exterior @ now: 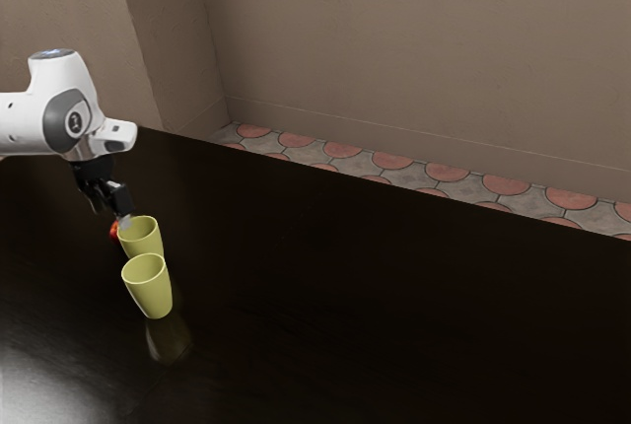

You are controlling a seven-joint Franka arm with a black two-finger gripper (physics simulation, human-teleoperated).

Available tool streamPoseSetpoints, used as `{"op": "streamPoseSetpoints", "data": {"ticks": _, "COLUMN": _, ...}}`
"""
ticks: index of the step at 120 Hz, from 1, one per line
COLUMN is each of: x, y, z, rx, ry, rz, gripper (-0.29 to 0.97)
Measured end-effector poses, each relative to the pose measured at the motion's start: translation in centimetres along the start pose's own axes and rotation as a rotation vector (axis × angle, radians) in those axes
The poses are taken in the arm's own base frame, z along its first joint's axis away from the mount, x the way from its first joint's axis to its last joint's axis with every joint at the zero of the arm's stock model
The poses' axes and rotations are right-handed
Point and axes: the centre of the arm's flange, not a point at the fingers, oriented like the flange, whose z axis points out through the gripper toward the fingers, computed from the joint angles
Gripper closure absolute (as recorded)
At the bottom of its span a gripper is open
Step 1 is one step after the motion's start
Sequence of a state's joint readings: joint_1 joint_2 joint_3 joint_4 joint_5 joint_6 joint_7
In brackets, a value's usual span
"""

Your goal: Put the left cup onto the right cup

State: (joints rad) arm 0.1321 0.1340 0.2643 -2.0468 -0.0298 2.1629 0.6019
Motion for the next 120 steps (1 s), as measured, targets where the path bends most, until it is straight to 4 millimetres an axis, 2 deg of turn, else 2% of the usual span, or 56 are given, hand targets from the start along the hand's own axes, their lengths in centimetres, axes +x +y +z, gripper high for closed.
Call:
{"op": "streamPoseSetpoints", "data": {"ticks": 25, "x": -1.6, "y": -1.9, "z": -0.1, "rx": 0.001, "ry": 0.004, "rz": -0.032, "gripper": 0.04}}
{"op": "streamPoseSetpoints", "data": {"ticks": 47, "x": -1.6, "y": -2.5, "z": 0.3, "rx": 0.003, "ry": 0.000, "rz": -0.031, "gripper": 0.04}}
{"op": "streamPoseSetpoints", "data": {"ticks": 82, "x": 1.5, "y": -3.9, "z": 1.2, "rx": 0.031, "ry": 0.000, "rz": -0.012, "gripper": 0.04}}
{"op": "streamPoseSetpoints", "data": {"ticks": 120, "x": 4.0, "y": -4.1, "z": 1.6, "rx": 0.038, "ry": -0.001, "rz": 0.012, "gripper": 0.04}}
